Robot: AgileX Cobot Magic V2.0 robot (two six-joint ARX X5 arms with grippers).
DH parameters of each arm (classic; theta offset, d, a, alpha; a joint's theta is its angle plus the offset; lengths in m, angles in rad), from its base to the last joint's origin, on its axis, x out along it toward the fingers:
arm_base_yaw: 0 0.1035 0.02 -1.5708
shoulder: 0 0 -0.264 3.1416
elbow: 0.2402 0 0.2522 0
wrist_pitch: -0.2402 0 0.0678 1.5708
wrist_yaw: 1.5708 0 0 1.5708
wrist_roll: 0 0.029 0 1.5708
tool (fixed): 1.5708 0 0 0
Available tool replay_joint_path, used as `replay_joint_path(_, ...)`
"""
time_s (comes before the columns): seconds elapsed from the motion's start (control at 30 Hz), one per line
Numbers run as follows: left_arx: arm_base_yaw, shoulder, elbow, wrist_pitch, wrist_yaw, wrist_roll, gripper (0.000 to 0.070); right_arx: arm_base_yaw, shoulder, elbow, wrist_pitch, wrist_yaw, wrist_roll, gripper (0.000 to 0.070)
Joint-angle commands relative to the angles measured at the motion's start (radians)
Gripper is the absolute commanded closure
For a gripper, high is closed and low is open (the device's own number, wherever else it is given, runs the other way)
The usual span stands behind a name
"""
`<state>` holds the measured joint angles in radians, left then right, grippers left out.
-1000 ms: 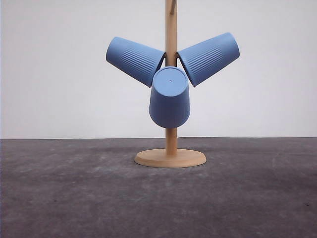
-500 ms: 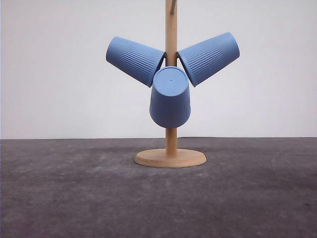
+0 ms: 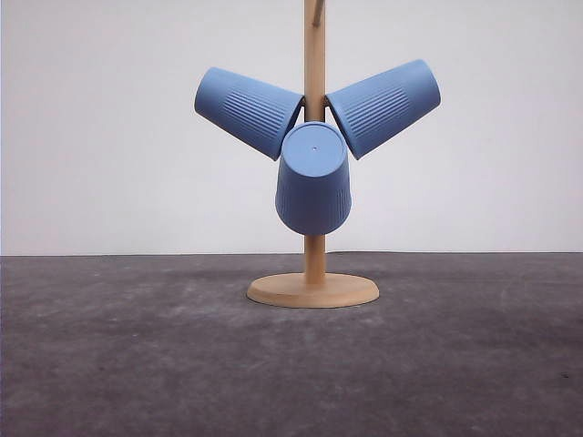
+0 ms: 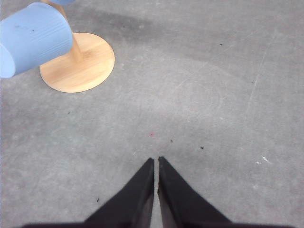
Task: Place three cups
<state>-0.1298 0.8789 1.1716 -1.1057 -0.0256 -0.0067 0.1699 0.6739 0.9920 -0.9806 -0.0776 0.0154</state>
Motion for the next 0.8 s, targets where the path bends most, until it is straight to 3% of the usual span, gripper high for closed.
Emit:
replay_joint_path(0.0,0.023,-0.05,-0.079,0.13,0.006,-0.009,0.0685,0.003,0.003,0.008,0.012,-0.001,0.014,0.0689)
replay_joint_path(0.17,0.11,-0.288,-0.442,0.541,0.006,-0.114,0.0685,0.003,0.003,0.008,0.012,-0.001,0.014,0.0689)
replay_joint_path(0.27,0.139,-0.419,-0.626,0.668,0.006,-0.132,0.0685,0.003,0.003,0.008,0.012,-0.001,0.014,0.0689)
replay_joint_path(0.5,0.164,-0.666,-0.952,0.806,0.006,-0.141,0.0685,0.003,0.003,0.008,0.012,-0.001,0.014,0.0689)
replay_joint_path(0.77,0.163,-0.821,-1.116,0.878,0.003,-0.141,0.0685,0.003,0.003,0.008,0.012,-0.001,0.014,0.0689)
